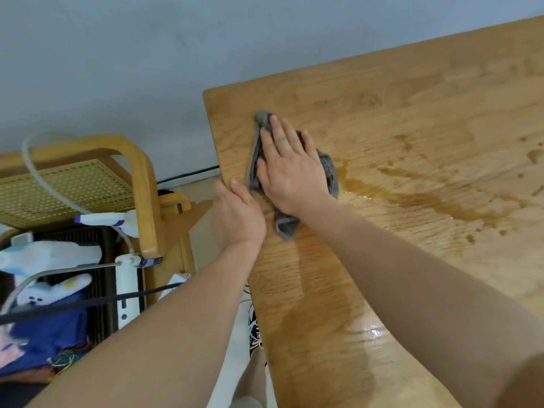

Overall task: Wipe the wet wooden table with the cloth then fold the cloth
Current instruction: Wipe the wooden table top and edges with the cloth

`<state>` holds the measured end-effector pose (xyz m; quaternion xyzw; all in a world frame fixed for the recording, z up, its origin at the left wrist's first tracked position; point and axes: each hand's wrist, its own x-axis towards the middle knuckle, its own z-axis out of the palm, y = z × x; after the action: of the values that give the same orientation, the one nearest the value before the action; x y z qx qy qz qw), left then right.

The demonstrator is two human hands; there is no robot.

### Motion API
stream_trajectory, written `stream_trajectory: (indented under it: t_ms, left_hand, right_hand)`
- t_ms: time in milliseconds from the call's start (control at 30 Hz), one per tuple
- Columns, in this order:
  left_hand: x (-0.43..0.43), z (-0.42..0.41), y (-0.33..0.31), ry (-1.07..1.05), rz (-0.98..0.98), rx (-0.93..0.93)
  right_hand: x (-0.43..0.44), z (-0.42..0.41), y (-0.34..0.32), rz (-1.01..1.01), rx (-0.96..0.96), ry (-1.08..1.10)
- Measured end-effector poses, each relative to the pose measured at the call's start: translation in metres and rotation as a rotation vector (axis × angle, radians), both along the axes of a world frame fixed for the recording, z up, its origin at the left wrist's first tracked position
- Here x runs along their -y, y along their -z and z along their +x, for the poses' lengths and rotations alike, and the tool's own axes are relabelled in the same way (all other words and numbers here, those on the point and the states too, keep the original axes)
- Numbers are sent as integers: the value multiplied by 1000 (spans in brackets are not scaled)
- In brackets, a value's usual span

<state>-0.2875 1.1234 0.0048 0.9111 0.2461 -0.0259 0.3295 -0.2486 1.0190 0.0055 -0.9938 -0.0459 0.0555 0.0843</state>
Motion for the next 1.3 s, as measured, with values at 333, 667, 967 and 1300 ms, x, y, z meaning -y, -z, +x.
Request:
stream_trajectory:
  t_ms: [333, 667, 967, 1300]
  left_hand:
    - [0, 1, -4, 38, -11, -48]
    - [2, 3, 1, 85, 73, -2]
    - [1, 2, -2, 75, 66, -16]
    - [5, 2, -8, 50, 44, -21]
  right_hand:
    - [24, -83, -4, -25, -15, 121]
    - [-23, 81, 5, 3, 25, 133]
    - [74, 73, 2, -31, 14, 276]
    - [26, -20, 3, 12, 56, -46]
